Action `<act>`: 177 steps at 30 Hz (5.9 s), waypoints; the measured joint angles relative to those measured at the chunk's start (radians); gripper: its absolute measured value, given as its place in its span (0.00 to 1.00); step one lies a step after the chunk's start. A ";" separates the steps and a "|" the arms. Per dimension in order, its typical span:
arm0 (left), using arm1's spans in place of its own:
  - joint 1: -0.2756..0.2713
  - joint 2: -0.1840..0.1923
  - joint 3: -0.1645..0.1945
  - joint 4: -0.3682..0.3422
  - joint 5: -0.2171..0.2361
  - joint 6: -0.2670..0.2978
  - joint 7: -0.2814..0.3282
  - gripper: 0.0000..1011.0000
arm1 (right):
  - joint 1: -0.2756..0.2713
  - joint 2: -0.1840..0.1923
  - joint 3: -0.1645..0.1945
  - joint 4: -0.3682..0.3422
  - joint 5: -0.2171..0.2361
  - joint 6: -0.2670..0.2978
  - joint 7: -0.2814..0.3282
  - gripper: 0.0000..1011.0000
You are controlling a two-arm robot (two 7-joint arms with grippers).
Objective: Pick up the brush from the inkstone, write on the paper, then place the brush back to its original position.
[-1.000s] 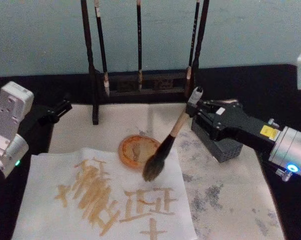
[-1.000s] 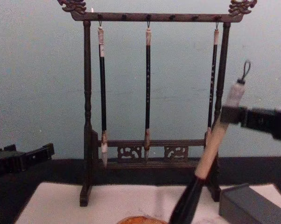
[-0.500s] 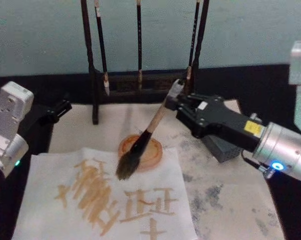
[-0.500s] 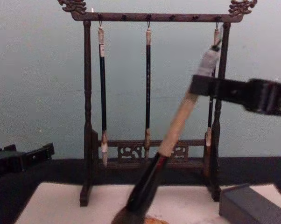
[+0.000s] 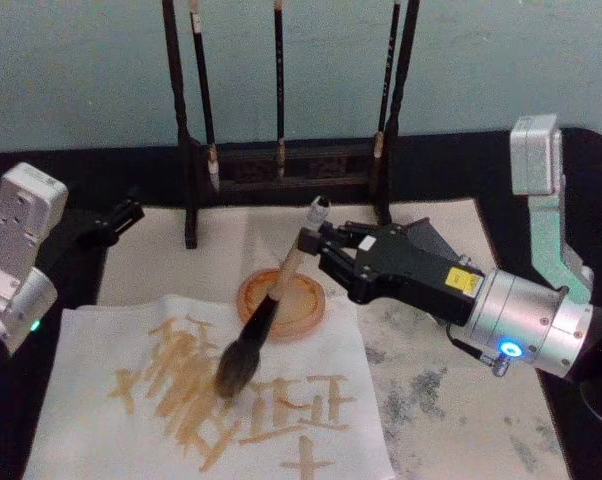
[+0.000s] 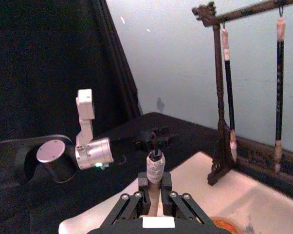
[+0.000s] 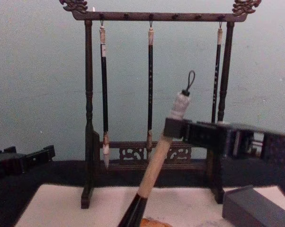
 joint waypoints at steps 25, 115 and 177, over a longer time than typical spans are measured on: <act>0.000 0.000 0.000 0.000 0.000 0.000 0.000 0.99 | -0.072 0.067 0.073 0.004 0.032 -0.020 -0.029 0.15; 0.000 0.000 0.000 0.000 0.000 0.000 0.000 0.99 | -0.146 0.039 0.207 -0.012 0.260 -0.063 -0.081 0.15; 0.000 0.000 0.000 0.000 0.000 0.000 0.000 0.99 | -0.004 -0.104 0.108 0.222 0.430 -0.058 -0.305 0.15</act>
